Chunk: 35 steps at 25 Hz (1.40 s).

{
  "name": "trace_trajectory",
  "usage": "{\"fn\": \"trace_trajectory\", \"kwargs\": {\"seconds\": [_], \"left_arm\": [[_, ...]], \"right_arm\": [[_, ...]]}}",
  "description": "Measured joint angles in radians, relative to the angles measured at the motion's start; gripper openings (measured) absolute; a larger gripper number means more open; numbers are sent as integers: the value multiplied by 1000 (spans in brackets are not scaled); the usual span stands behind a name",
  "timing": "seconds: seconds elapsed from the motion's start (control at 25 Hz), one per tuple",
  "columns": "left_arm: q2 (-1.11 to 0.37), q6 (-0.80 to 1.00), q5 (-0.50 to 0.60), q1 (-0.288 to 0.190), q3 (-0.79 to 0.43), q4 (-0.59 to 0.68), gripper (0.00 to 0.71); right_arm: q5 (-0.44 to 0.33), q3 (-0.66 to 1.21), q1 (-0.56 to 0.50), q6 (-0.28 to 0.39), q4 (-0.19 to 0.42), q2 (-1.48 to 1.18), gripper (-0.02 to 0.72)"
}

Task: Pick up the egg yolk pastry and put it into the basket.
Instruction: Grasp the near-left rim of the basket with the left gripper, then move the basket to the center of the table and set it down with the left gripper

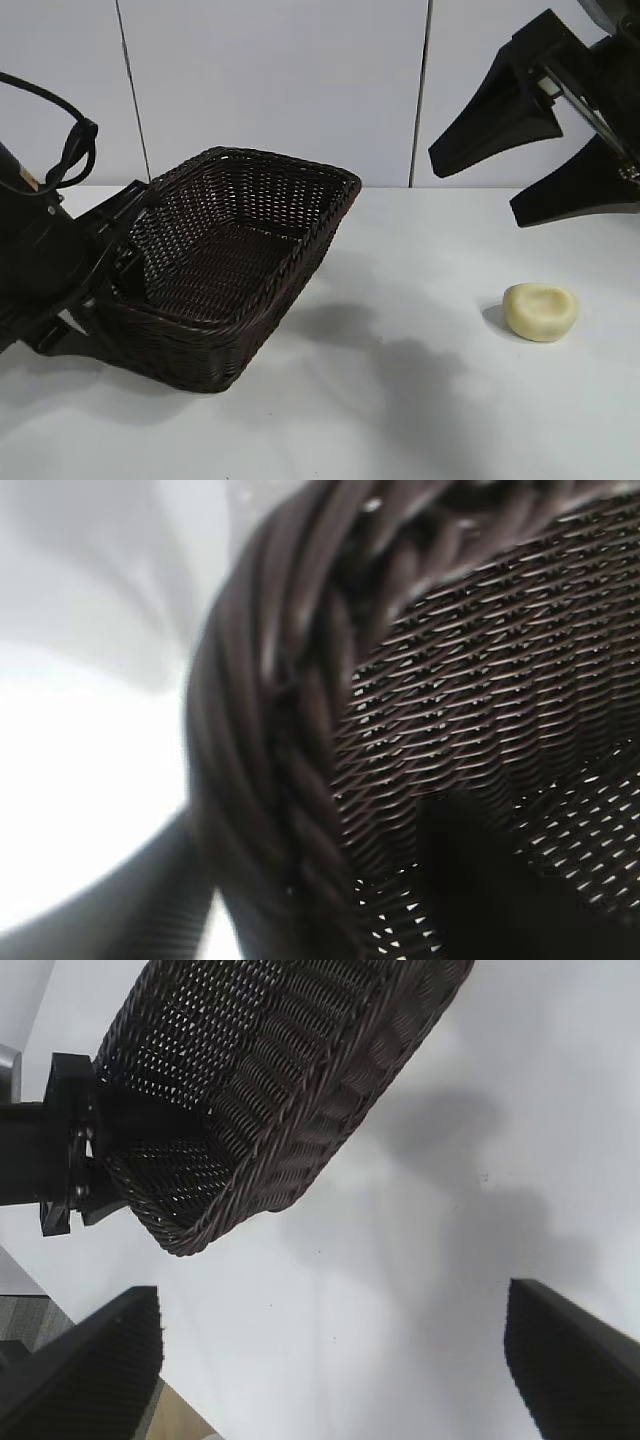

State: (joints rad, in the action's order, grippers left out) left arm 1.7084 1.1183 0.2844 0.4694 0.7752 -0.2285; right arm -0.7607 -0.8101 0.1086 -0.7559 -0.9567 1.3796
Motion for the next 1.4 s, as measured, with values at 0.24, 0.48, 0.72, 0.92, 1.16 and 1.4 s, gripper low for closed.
{"fn": "trace_trajectory", "kwargs": {"seconds": [0.24, 0.48, 0.72, 0.92, 1.16, 1.4], "left_arm": [[0, 8, 3, 4, 0, -9, 97], [0, 10, 14, 1, 2, -33, 97], [6, -37, 154, -30, 104, 16, 97], [6, -170, 300, -80, 242, 67, 97], [6, -529, 444, -219, 356, -39, 97], [8, -940, 548, -333, 380, -257, 97]], "right_arm": [[0, 0, 0, 0, 2, 0, 663], [0, 0, 0, 0, 2, 0, 663], [0, 0, 0, 0, 2, 0, 663], [0, 0, 0, 0, 4, 0, 663], [0, 0, 0, 0, 14, 0, 663], [0, 0, 0, 0, 14, 0, 663]]}}
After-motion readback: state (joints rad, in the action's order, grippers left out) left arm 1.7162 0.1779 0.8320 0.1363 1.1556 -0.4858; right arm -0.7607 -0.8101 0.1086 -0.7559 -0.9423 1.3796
